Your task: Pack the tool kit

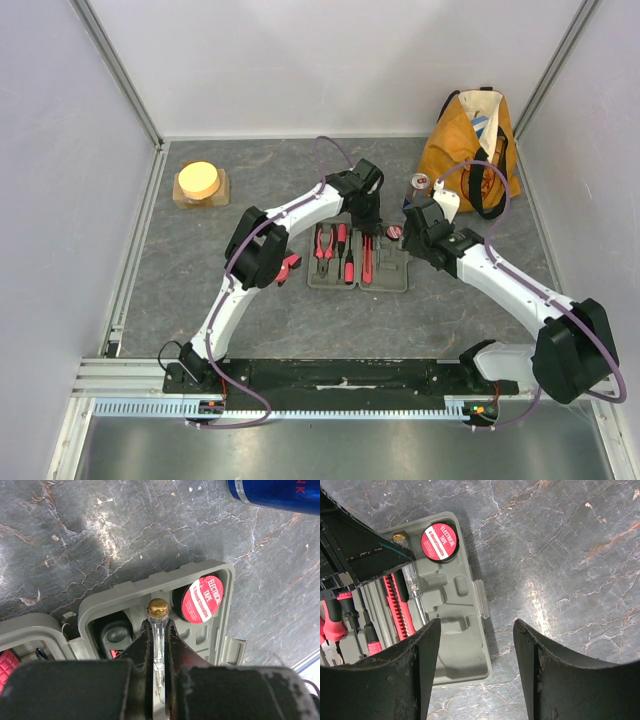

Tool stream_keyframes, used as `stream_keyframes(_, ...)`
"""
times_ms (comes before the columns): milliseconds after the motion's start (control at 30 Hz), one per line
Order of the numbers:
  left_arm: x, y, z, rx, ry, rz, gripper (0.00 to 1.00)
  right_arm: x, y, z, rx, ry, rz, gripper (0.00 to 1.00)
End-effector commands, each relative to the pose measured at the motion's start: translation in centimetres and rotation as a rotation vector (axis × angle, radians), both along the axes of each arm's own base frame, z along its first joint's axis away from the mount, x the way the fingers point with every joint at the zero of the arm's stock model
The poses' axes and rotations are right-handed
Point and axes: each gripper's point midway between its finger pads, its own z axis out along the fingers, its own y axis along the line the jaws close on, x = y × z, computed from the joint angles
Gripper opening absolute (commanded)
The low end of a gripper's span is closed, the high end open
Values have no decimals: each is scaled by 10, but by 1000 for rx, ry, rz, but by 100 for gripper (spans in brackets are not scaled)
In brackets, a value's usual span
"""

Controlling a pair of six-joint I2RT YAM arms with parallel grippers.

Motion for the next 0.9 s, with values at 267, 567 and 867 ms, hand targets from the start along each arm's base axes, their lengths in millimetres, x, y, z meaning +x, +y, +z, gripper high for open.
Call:
stream_keyframes(267,-7,17,-7,68,13,7,16,10,12,-2,37,-6,42,67)
stream_keyframes(567,-8,18,13,53,-13,17,42,15,23,3,67,-15,78,67)
stream_keyframes(867,-9,32,24,99,-29,57,32,13,64,4,186,-24,304,54)
